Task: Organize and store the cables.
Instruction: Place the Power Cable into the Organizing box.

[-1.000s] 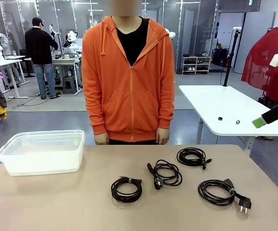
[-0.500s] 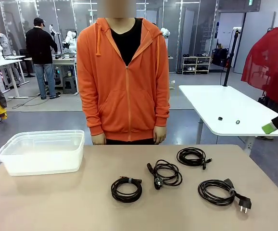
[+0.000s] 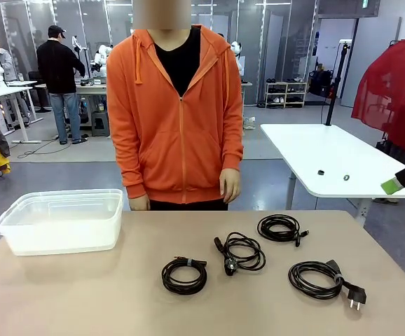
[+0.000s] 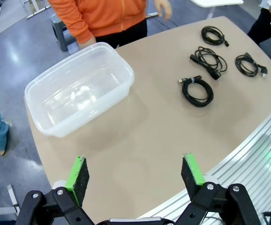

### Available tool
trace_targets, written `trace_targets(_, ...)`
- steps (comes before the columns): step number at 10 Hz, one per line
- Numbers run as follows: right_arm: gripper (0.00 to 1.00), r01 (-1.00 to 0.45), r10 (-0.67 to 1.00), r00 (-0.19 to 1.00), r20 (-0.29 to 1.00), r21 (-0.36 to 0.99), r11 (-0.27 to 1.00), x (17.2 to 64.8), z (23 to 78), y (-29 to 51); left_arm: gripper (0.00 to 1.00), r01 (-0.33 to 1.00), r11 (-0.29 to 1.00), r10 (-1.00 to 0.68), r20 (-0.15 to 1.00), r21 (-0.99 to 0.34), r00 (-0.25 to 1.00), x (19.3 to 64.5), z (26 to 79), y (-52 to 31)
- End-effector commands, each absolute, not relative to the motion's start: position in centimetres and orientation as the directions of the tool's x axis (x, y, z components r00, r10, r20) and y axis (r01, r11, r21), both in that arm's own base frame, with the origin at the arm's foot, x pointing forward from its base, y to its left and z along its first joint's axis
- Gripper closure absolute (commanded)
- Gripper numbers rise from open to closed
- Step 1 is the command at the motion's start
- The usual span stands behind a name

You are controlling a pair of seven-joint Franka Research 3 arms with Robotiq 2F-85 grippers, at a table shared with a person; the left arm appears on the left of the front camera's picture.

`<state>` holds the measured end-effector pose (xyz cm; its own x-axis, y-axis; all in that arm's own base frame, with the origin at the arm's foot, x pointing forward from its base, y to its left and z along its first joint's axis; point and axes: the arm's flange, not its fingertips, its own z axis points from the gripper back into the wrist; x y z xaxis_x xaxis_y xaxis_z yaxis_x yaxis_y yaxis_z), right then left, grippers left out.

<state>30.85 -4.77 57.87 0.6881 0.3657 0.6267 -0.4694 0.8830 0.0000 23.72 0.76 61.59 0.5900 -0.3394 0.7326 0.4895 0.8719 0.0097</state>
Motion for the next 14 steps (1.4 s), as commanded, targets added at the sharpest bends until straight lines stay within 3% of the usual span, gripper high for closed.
trace_targets(1,0.0,-0.469,0.368,0.69,0.624,-0.002,0.883,30.83,57.82,-4.81,0.0,0.493,0.87,-0.34,0.738,0.012,0.582,23.69,61.73,0.65)
trace_targets(14,0.0,-0.469,0.368,0.69,0.624,-0.002,0.883,30.83,57.82,-4.81,0.0,0.493,0.87,-0.34,0.738,0.012,0.582,23.69,61.73,0.65)
